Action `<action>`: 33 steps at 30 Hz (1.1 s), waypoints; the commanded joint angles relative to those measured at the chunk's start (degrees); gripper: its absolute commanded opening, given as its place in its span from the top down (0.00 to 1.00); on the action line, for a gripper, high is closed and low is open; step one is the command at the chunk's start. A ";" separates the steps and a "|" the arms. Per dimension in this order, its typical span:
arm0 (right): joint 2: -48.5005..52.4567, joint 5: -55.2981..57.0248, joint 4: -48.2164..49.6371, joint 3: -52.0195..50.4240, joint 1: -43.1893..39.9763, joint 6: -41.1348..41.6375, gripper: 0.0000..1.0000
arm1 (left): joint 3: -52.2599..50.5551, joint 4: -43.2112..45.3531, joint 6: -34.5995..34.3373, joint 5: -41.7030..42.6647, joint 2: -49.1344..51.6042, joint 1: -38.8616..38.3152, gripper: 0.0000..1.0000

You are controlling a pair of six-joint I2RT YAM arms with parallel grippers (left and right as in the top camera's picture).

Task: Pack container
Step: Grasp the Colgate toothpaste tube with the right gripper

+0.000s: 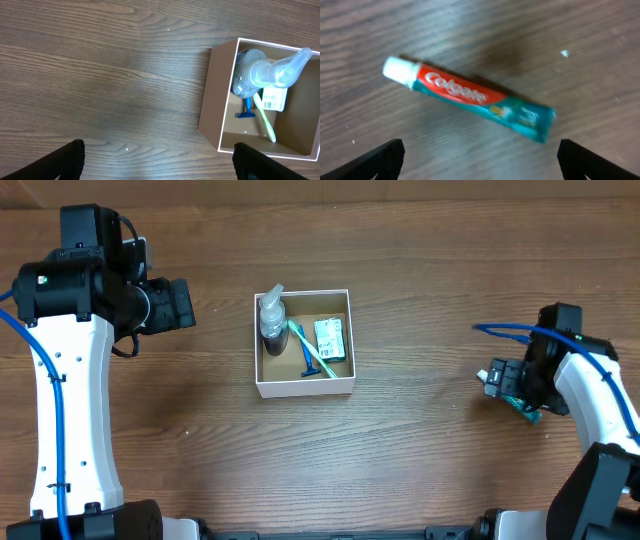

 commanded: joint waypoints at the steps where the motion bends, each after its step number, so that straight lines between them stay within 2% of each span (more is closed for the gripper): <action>1: -0.28 -1.97 3.67 -2.43 -0.13 -4.15 0.00 | -0.20 0.09 -0.55 0.57 0.07 -0.37 0.07; 10: 0.02 -1.86 12.07 -6.32 -0.13 -11.61 0.00 | -0.20 -0.02 -0.57 0.59 0.07 -0.37 0.07; 16: 2.60 -1.88 13.16 -6.54 -0.13 -15.45 0.01 | -0.20 -0.61 -0.57 0.59 0.07 -0.37 0.07; 27: 7.72 -2.47 13.86 -6.54 -0.13 -15.41 0.02 | -0.20 -1.05 -0.55 0.57 0.07 -0.37 0.07; 29: 7.72 -3.72 14.03 -6.54 -0.13 -15.43 0.04 | -0.20 -1.09 -0.57 0.59 0.07 -0.37 0.07; 33: 7.72 -6.56 13.92 -6.54 -0.13 -15.43 0.16 | -0.20 -1.07 -0.57 0.59 0.07 -0.37 0.07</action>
